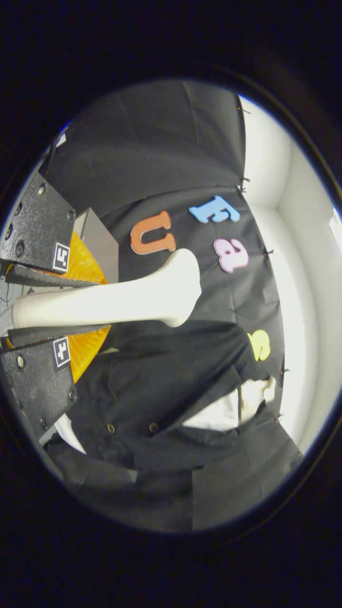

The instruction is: Iron the clothes twice with a garment steamer, once on the left side and once on the right side.

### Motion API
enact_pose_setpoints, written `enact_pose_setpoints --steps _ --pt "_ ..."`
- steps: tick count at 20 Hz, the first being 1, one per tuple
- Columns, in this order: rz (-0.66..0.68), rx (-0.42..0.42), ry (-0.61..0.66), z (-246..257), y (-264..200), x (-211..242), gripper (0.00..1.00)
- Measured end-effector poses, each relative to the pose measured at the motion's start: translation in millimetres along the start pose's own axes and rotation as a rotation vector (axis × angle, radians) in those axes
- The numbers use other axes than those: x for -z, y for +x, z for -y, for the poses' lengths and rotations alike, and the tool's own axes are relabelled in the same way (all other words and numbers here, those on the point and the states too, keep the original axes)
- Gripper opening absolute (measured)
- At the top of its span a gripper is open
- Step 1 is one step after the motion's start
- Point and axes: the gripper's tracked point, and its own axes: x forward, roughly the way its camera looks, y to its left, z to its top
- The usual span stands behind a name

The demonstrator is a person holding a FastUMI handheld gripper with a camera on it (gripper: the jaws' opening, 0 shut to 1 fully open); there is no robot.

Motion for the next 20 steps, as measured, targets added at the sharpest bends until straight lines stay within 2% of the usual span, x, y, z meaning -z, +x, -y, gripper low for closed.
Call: enact_pose_setpoints --steps 4,8,14,20 --pt "0.054 0.127 0.001 61.6 -25.7 -25.4 0.37" --pt "0.087 0.234 -0.006 110.3 -24.1 -47.4 0.37" --pt "0.097 0.313 -0.027 145.7 12.4 -60.4 0.37" --pt "0.047 0.356 -0.074 157.4 56.7 -42.7 0.37"
